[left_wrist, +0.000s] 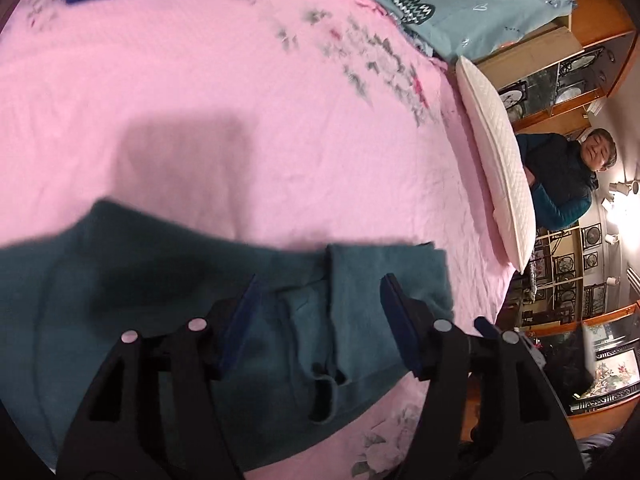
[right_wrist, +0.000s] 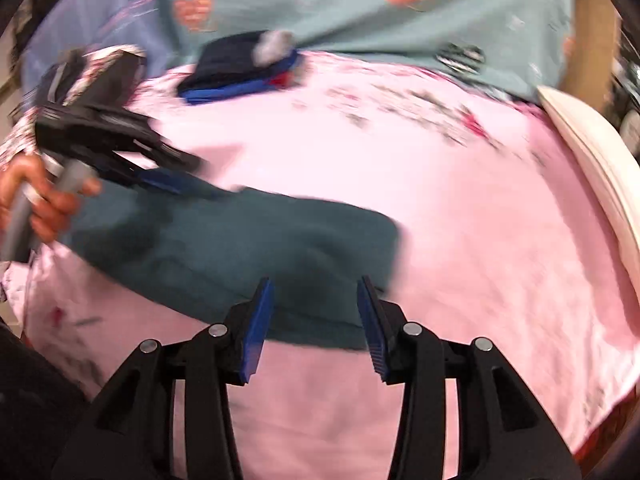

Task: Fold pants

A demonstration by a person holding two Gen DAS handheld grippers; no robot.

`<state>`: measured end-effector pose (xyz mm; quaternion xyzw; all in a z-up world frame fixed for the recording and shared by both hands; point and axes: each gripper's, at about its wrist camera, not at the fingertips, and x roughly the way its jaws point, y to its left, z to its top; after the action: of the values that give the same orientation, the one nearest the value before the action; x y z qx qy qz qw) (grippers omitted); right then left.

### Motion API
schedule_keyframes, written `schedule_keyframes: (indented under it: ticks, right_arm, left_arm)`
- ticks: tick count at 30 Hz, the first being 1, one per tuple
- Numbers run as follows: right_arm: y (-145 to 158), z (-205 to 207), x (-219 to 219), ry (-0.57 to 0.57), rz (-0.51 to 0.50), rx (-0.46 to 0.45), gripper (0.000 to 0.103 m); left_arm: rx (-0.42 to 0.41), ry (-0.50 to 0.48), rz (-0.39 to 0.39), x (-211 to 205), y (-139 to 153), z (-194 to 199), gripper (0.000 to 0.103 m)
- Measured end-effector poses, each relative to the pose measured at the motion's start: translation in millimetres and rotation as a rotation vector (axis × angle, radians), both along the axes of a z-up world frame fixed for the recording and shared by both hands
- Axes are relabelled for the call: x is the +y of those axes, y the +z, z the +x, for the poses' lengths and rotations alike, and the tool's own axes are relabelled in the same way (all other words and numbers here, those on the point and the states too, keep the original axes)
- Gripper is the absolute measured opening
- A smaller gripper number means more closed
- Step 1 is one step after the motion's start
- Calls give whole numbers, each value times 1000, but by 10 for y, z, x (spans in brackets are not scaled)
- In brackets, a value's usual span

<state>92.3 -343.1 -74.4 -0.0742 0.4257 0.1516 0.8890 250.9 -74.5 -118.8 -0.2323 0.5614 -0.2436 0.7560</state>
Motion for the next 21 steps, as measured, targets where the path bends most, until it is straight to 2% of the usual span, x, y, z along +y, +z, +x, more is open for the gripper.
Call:
schedule_keyframes:
  ticks: [3, 5, 8, 11, 14, 16, 18, 21]
  right_arm:
    - [-122, 72, -316, -7, -4, 35, 43]
    - [-162, 107, -409, 27, 1, 40, 41]
    - [-244, 161, -505, 105, 28, 61, 35]
    - [-318, 213, -530, 169, 51, 68, 29]
    - [-354, 261, -463, 221, 73, 74, 23]
    - [-409, 303, -465, 247, 89, 90, 18]
    - [-467, 312, -470, 257, 108, 107, 5]
    - [-478, 305, -461, 264, 102, 102, 2]
  left_arm:
    - [-33, -98, 1, -374, 176, 112, 62]
    - [-27, -165, -19, -758, 187, 206, 62]
    - [-3, -250, -4, -1378, 81, 333, 62]
    - [28, -299, 69, -1856, -122, 402, 62]
    - [1, -303, 151, -1988, -217, 363, 61]
    - [2, -279, 152, -1958, -200, 369, 58]
    - [2, -268, 165, -1918, -208, 382, 53]
    - [-2, -245, 172, -1834, -214, 358, 46]
